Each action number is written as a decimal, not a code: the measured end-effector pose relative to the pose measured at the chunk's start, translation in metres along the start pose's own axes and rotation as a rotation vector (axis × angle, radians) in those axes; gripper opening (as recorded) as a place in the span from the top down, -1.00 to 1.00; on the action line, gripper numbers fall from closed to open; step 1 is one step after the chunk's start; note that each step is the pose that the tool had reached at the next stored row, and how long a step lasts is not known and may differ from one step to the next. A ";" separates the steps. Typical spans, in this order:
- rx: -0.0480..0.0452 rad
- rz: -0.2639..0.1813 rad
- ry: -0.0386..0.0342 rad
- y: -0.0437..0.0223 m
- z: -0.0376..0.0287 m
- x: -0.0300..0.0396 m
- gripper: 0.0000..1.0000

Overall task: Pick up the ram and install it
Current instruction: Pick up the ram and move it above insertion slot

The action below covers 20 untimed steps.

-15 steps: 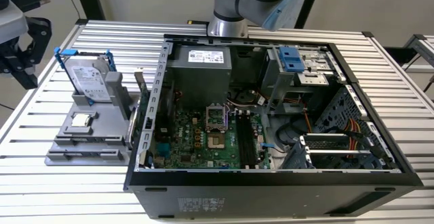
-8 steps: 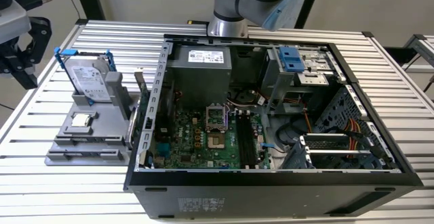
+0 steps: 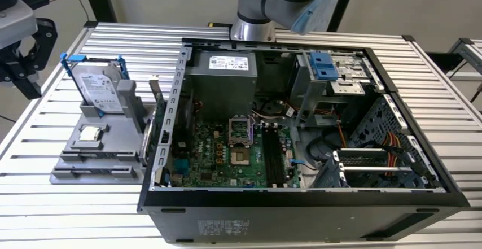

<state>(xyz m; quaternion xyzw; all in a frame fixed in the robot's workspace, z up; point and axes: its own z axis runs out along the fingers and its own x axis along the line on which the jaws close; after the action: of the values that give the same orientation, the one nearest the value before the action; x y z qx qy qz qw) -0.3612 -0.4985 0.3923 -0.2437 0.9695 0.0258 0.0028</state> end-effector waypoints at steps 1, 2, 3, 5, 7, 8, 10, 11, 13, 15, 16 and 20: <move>-0.0001 -0.005 0.0002 0.0000 0.0000 0.0000 1.00; -0.0002 -0.010 0.0004 0.0000 0.0000 0.0000 1.00; -0.0003 -0.015 0.0007 0.0000 0.0000 0.0000 1.00; -0.0004 -0.025 0.0013 0.0000 -0.0001 0.0000 1.00; -0.0006 -0.035 0.0018 0.0000 -0.0001 0.0000 1.00; -0.0007 -0.040 0.0020 0.0000 0.0000 0.0000 1.00; -0.0008 -0.050 0.0025 0.0000 0.0000 0.0001 1.00; -0.0009 -0.055 0.0027 0.0000 0.0000 0.0001 1.00; -0.0012 -0.067 0.0033 0.0001 0.0000 0.0001 1.00; -0.0014 -0.081 0.0040 0.0002 0.0000 0.0001 1.00; -0.0016 -0.088 0.0044 0.0003 0.0000 0.0001 1.00; -0.0021 -0.120 0.0058 0.0005 0.0000 0.0000 1.00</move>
<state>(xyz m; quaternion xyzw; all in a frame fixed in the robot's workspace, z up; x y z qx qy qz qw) -0.3614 -0.4980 0.3923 -0.3015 0.9531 0.0259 0.0012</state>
